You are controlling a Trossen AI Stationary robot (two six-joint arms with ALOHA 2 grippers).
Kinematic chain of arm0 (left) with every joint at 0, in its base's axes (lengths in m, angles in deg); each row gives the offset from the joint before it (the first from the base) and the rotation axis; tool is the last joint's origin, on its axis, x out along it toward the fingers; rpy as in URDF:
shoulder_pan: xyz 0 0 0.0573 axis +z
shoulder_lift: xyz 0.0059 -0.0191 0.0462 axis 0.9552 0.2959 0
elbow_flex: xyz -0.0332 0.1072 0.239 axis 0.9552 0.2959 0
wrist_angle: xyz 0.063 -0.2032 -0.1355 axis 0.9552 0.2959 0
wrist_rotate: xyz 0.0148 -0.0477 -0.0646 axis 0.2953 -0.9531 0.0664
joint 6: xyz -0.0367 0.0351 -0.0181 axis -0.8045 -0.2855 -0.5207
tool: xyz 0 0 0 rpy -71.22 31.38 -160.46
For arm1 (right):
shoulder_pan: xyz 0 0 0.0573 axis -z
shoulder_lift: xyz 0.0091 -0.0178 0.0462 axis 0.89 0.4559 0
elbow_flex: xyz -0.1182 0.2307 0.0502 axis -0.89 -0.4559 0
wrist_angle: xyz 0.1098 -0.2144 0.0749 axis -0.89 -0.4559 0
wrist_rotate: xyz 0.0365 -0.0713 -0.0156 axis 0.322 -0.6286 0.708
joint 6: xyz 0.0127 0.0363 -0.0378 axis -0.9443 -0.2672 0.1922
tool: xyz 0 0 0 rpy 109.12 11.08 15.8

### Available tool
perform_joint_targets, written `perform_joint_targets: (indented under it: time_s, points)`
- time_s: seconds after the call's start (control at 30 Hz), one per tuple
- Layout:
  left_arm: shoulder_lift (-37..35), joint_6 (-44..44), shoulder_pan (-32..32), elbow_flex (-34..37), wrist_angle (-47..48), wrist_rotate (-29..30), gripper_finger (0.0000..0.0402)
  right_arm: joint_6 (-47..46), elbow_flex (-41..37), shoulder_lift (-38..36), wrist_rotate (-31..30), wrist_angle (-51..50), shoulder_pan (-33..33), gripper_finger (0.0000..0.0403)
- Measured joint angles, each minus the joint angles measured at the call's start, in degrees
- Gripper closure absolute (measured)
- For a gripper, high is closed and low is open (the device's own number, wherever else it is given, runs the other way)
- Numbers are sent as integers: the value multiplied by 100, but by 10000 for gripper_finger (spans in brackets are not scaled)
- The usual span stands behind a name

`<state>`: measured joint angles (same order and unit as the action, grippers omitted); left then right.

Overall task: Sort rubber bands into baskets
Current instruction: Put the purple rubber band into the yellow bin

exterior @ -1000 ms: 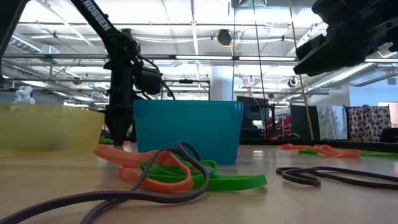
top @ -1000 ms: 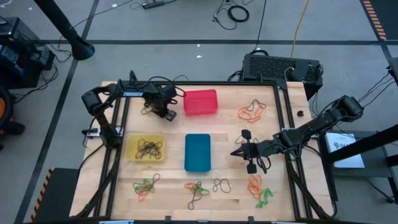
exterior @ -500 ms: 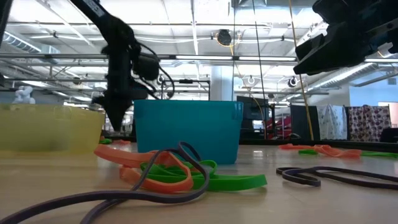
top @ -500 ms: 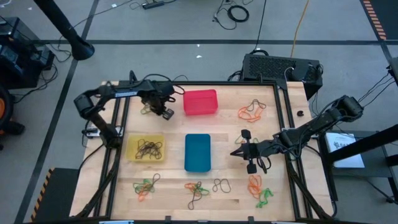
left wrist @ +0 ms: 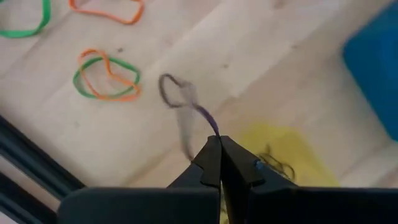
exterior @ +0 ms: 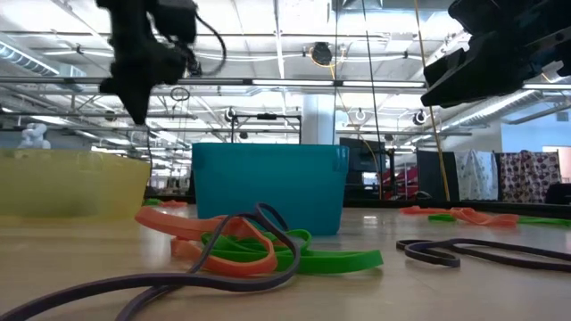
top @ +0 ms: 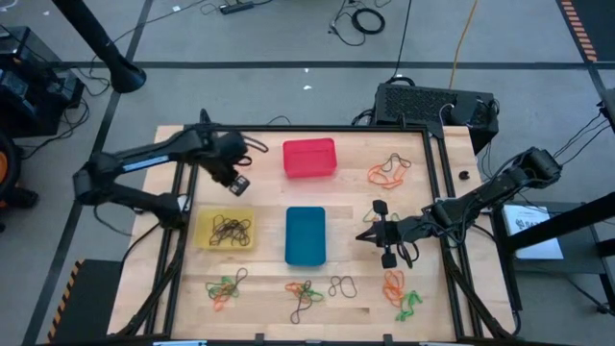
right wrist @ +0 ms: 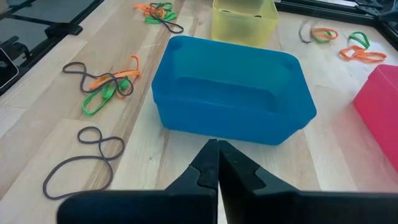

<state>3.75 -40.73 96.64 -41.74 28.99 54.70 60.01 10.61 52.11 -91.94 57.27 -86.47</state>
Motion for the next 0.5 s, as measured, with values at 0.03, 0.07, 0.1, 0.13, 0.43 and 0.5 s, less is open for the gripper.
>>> perform_joint_targets:
  time_s: [0.03, 0.07, 0.1, 0.13, 0.43, 0.5]
  points:
    - [-169, -65, -112, 0, 8, -2, 399, 0, 0, 0, 0, 4, 0, 403]
    - [-339, -187, -236, 0, 5, 0, 400, -2, 0, 0, 0, 4, 0, 403]
    - [-490, -328, -363, 0, 14, -2, 400, -2, 0, 0, 0, 5, 0, 403]
    - [-631, -470, -498, 0, 19, -6, 400, -2, 0, 0, 1, 8, 0, 403]
    - [-1578, -1630, -1940, -4, 16, -15, 400, -104, 0, 0, 0, 131, 0, 403]
    - [-1672, -2001, -2320, -7, 1, -16, 400, -148, 0, 0, 0, 164, 0, 403]
